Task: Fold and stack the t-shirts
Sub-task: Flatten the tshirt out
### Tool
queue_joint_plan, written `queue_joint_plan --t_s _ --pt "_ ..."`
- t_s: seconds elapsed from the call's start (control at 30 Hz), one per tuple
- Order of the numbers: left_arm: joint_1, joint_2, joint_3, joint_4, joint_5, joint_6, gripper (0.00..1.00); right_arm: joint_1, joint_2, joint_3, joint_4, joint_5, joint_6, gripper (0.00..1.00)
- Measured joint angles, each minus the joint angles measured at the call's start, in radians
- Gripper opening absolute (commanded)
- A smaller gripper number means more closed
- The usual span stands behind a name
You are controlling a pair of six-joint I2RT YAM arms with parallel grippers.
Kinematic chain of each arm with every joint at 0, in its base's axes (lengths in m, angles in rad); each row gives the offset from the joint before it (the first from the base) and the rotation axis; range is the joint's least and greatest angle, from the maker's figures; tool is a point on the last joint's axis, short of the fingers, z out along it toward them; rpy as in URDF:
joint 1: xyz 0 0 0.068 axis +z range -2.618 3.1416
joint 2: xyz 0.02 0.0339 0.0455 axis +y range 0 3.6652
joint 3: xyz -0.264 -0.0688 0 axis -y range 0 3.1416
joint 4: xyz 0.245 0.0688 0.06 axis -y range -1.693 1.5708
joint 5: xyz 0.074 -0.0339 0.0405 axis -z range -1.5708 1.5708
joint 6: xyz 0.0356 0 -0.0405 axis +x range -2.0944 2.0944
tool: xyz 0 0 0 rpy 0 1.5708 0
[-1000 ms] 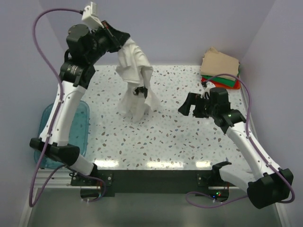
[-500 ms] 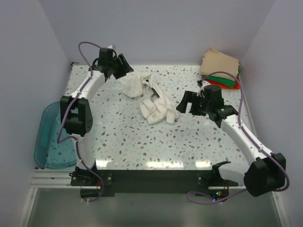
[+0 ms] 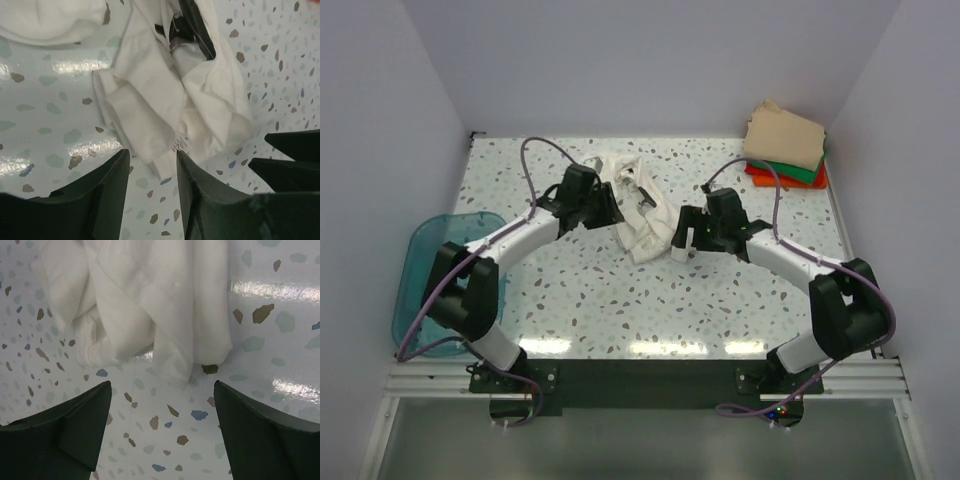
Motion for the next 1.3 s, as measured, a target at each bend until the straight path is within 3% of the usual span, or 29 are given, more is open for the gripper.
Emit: queue_joint_plan --t_s 0.23,0.43,0.53,0.63,0.7,0.73,0.77,0.87,1.07,1.17,1.3 --pt "-0.121 0.056 -0.04 0.016 -0.019 0.01 0.51 0.003 0.088 0.002 0.087 0.074 0.018 0.66" --pt "-0.151 0.124 -0.035 0.015 -0.06 0.01 0.61 0.004 0.201 0.051 0.106 0.079 0.021 0.53" --pt "-0.152 0.197 -0.006 0.005 -0.107 0.009 0.61 0.004 0.243 0.088 0.107 0.095 0.021 0.39" --pt "-0.151 0.279 0.053 -0.009 -0.162 0.009 0.51 0.005 0.243 0.096 0.103 0.134 0.024 0.11" --pt "-0.147 0.314 0.106 -0.019 -0.2 0.006 0.33 0.005 0.24 0.096 0.094 0.16 0.022 0.01" --pt "-0.143 0.332 0.137 -0.023 -0.217 0.004 0.28 0.005 0.236 0.096 0.087 0.174 0.023 0.0" --pt "-0.137 0.345 0.159 -0.025 -0.227 0.006 0.15 0.005 0.23 0.095 0.08 0.179 0.023 0.0" --pt "-0.093 0.384 0.229 -0.041 -0.251 0.005 0.03 0.005 0.185 0.072 0.065 0.18 0.023 0.0" --pt "0.069 0.409 0.329 -0.089 -0.267 0.012 0.0 0.048 -0.015 -0.07 0.047 0.087 0.033 0.0" --pt "0.146 0.431 0.422 -0.132 -0.283 0.028 0.0 0.206 -0.083 -0.131 0.049 0.059 0.069 0.0" --pt "0.203 0.469 0.569 -0.205 -0.294 0.06 0.0 0.531 -0.06 -0.116 0.074 0.04 0.117 0.0"
